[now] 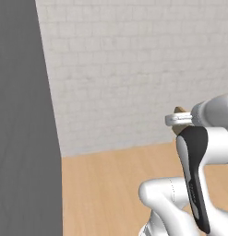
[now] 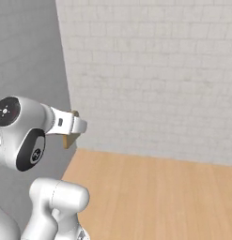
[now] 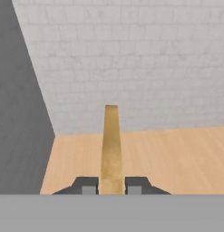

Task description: Start the toaster. Once the lever pops up, take the bread to the plate on the dining counter.

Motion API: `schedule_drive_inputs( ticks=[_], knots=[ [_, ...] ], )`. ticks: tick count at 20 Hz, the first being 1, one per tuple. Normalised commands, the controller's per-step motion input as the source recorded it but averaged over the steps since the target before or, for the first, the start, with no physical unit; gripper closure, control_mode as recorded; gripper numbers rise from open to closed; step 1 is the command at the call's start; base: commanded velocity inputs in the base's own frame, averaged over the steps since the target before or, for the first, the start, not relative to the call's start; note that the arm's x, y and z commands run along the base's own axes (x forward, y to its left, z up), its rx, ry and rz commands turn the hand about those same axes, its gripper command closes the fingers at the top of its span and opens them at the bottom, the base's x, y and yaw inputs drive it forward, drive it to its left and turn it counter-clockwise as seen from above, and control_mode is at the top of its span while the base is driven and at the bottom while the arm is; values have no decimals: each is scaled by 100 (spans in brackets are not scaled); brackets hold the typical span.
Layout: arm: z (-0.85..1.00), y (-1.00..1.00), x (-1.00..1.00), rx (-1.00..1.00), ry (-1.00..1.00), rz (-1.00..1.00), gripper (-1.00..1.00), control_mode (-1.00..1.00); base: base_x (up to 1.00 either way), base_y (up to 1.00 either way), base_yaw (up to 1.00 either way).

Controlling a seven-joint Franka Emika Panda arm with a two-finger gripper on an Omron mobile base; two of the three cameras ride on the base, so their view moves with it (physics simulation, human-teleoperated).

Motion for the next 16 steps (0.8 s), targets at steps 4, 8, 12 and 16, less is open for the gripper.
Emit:
schedule_drive_inputs(
  ticks=[4, 8, 12, 16],
  knots=[
    [0, 0, 0, 0, 0, 0, 100, 100, 66, -29, -54],
    [0, 0, 0, 0, 0, 0, 100, 100, 25, -15, -75],
    [0, 0, 0, 0, 0, 0, 100, 100, 16, -10, -79],
    [0, 0, 0, 0, 0, 0, 100, 100, 12, -2, -81]
  ],
)
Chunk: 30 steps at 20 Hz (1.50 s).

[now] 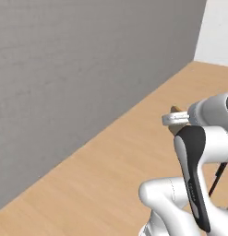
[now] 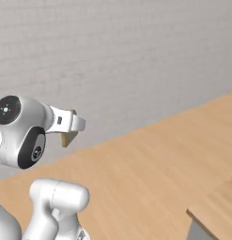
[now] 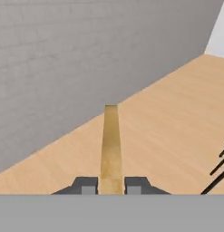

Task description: Start the toaster. Once the lever pops up, take the bread to the plate on the dining counter.

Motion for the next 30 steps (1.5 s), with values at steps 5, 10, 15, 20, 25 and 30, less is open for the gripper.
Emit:
schedule_drive_inputs(
  ticks=[5, 10, 15, 20, 25, 30],
  knots=[
    [0, 0, 0, 0, 0, 0, 100, 100, 34, 0, -75],
    [0, 0, 0, 0, 0, 0, 100, 100, 59, 11, -68],
    [0, 0, 0, 0, 0, 0, 100, 100, 67, 28, -67],
    [0, 0, 0, 0, 0, 0, 100, 100, 68, 36, -67],
    [0, 0, 0, 0, 0, 0, 100, 100, 60, 53, -69],
    [0, 0, 0, 0, 0, 0, 100, 100, 46, 73, -70]
  ],
)
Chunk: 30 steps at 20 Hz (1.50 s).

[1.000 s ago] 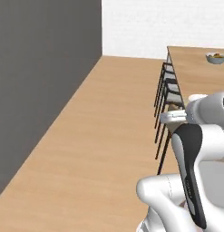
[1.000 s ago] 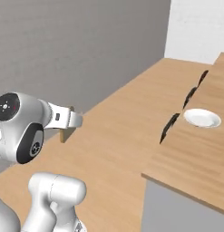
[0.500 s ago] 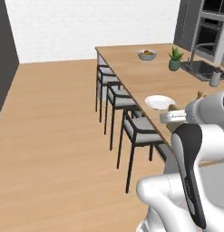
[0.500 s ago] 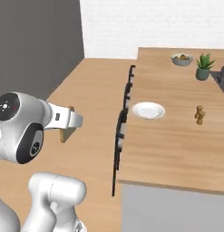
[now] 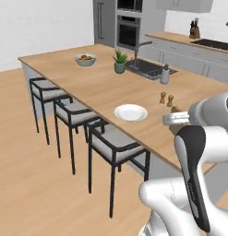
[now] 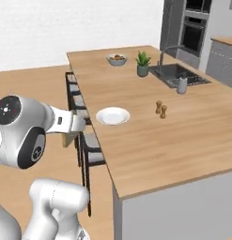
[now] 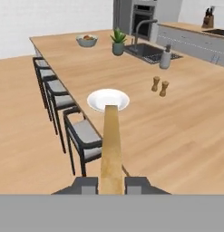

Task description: Start the toaster. Once the lever pops up, take the bread to the plate on the dining counter.

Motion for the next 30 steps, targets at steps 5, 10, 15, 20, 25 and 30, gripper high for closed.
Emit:
schedule_drive_inputs(
  ticks=[5, 10, 15, 20, 25, 30],
  knots=[
    [0, 0, 0, 0, 0, 0, 100, 100, 27, 90, -66],
    [0, 0, 0, 0, 0, 0, 100, 100, 19, 92, -66],
    [0, 0, 0, 0, 0, 0, 100, 100, 20, 90, -67],
    [0, 0, 0, 0, 0, 0, 100, 100, 19, 92, -66],
    [0, 0, 0, 0, 0, 0, 100, 100, 15, 100, -62],
    [0, 0, 0, 0, 0, 0, 100, 100, 10, 90, -37]
  ],
)
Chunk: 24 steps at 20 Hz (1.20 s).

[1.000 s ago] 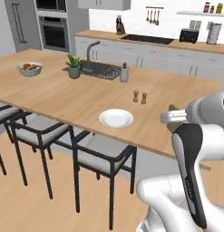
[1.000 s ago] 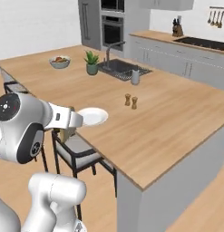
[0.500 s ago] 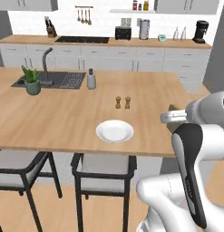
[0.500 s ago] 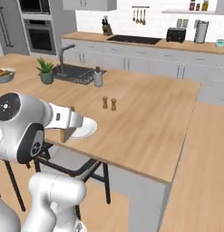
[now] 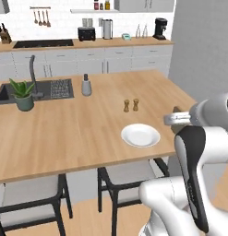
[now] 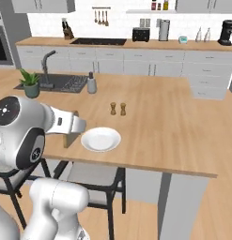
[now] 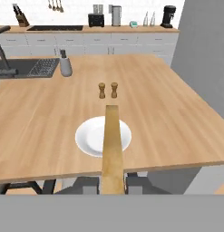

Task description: Start the toaster. Once the lever pops up, take the bread to the plate on the dining counter.

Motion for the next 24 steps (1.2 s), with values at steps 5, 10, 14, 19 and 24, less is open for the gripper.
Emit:
schedule_drive_inputs(
  ticks=[5, 10, 14, 19, 24],
  knots=[
    [0, 0, 0, 0, 0, 0, 100, 100, 18, 9, -3],
    [0, 0, 0, 0, 0, 0, 100, 100, 61, 0, 0],
    [0, 0, 0, 0, 0, 0, 100, 100, 61, 0, 0],
    [-7, 0, 11, 0, 0, 0, 100, -100, 32, 0, 0],
    [-49, -4, 89, 12, 2, 4, 100, -100, 0, 0, 0]
  ],
)
